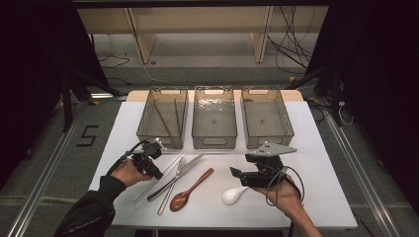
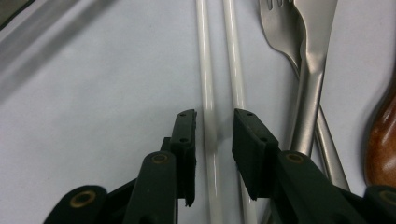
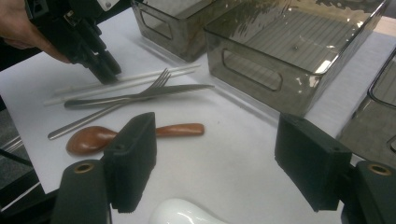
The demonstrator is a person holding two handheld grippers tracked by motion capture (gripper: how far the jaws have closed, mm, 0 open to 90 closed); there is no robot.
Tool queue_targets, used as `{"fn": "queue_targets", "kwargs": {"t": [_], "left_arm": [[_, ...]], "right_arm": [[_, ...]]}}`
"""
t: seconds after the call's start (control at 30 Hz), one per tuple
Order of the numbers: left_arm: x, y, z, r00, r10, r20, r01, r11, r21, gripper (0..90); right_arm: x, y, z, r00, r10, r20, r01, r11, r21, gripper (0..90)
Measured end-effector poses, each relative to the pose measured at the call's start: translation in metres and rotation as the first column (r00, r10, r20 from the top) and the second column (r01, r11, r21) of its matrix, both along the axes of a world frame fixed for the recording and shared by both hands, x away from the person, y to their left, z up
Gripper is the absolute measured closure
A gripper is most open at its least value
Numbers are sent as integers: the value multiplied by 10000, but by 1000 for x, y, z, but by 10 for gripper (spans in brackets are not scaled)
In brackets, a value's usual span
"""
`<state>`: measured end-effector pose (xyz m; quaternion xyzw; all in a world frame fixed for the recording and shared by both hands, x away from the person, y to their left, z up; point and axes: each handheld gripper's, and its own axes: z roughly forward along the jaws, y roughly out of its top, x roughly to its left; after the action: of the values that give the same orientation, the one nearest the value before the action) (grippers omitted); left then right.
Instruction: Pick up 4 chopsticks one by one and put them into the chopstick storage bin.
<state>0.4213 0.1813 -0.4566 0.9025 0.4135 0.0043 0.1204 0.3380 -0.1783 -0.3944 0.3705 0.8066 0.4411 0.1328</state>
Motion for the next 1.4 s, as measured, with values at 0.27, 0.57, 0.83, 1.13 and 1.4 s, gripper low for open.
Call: {"fn": "queue_targets", "kwargs": {"t": [0.27,0.57,0.83,1.13,1.4], "left_arm": [[0,0,-3,10000,-10,-27,10,10000,69,739],[0,0,-6,10000,-46,10,45,9998,191,773],[1,1,-6,10000,-19,-8,19,9998,189,814],[3,3,-6,9994,295,-188,-294,9996,42,837],[3,2,-6,9991,368,-224,-363,9992,188,833]], "right_arm": [[0,0,0,10000,9,-11,-9,10000,-15,305],[0,0,0,10000,-8,8,8,10000,-22,306],[0,0,0,10000,-5,-13,5,10000,-78,306],[0,1,-1,10000,26,-6,-26,9999,-129,309],[0,1,-1,10000,31,-2,-31,9999,-131,309]]}}
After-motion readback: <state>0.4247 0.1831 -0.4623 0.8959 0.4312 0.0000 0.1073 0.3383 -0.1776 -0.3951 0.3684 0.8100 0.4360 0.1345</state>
